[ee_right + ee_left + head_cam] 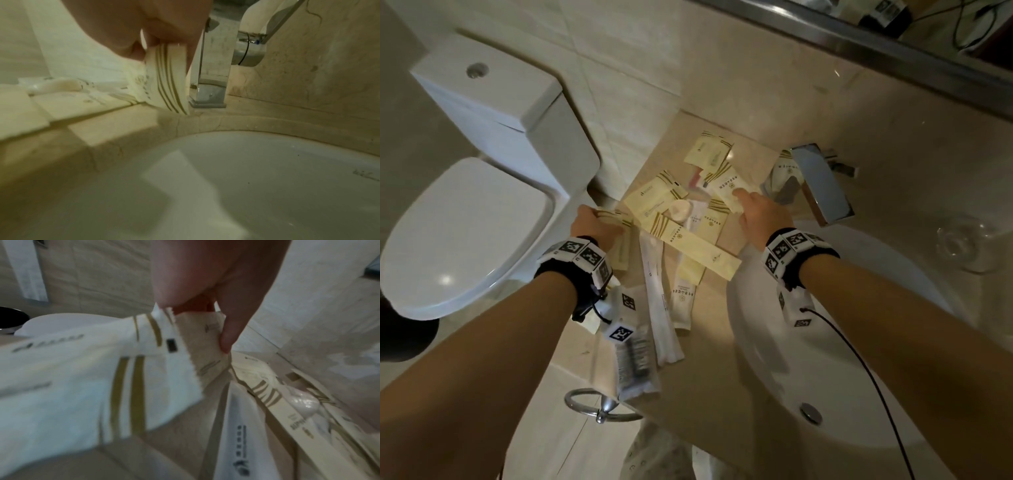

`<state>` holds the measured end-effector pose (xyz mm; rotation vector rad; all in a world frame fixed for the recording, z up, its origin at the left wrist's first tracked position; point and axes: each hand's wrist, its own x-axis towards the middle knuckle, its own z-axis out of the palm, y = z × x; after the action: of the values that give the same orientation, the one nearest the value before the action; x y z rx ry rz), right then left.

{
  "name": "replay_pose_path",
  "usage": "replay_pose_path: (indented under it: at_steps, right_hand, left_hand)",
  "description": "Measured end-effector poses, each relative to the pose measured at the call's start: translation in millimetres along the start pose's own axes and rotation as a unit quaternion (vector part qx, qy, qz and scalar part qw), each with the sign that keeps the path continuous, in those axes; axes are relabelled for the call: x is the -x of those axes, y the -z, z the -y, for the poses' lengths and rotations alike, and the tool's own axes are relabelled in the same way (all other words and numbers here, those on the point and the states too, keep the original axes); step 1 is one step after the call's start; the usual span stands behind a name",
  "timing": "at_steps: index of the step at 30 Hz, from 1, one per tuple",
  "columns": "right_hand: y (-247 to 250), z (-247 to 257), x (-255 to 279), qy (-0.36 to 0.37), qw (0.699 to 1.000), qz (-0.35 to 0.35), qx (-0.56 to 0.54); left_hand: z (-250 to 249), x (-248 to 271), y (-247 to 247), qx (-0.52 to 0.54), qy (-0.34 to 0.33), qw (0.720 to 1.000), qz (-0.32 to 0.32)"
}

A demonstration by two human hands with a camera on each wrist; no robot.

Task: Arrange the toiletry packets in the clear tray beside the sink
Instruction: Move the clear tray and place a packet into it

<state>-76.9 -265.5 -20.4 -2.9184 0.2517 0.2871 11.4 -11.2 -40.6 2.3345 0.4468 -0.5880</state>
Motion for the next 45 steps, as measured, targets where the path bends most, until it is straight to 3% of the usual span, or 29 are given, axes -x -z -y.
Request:
replay_pose_path:
  at_steps: [7,11,14,18,23,31,35,38,40,41,43,45]
  right_hand:
    - [33.2,11.0,3.7,-0.063,0.991,-0.011,-0.120]
    - [52.6,15.0,9.2,-0.075,0.978,-0.058,-0.184]
    - [74.0,13.8,19.0,-0.062,0.955,-0.109,-0.270]
    - [110.6,-3.3,49.1,-0.036,0.938,-0.119,-0.322]
    - [133.2,-52.0,102.3,-0.064,0.928,-0.146,-0.336]
    - [121.2,-173.5,201.4,-0.140,0.909,-0.203,-0.336]
    - [104.0,-240.7,253.4,-0.259,0.869,-0.238,-0.348]
    - [81.6,-291.7,293.0,-0.361,0.811,-0.273,-0.370]
    - [60.4,-324.4,316.6,-0.441,0.730,-0.298,-0.428]
    - [50.9,-337.0,328.2,-0.484,0.673,-0.304,-0.470]
    - [36.8,-355.9,349.0,-0.556,0.526,-0.267,-0.586]
    - [26.0,-365.8,361.6,-0.535,0.394,-0.214,-0.716]
  left_hand:
    - [-36.7,35.8,23.7,0.073,-0.080,0.991,-0.072]
    - [-66.6,56.2,33.5,0.033,-0.168,0.985,-0.026]
    - [-91.5,80.8,30.6,0.069,-0.219,0.973,0.011]
    - [-135.3,128.5,15.8,0.070,-0.288,0.949,0.109]
    - [-176.3,174.8,-30.5,0.056,-0.322,0.923,0.202]
    - [-228.3,267.7,-160.5,-0.053,-0.377,0.863,0.332]
    - [-240.1,306.3,-224.7,-0.051,-0.393,0.849,0.350]
    - [-242.7,329.9,-263.0,-0.058,-0.396,0.839,0.368]
    - [-239.8,340.8,-287.7,-0.064,-0.391,0.833,0.385]
    - [-237.4,344.0,-298.4,-0.066,-0.387,0.833,0.391]
    - [-232.3,347.1,-317.9,-0.066,-0.378,0.835,0.395]
    - [-227.9,346.1,-331.3,-0.066,-0.374,0.837,0.393]
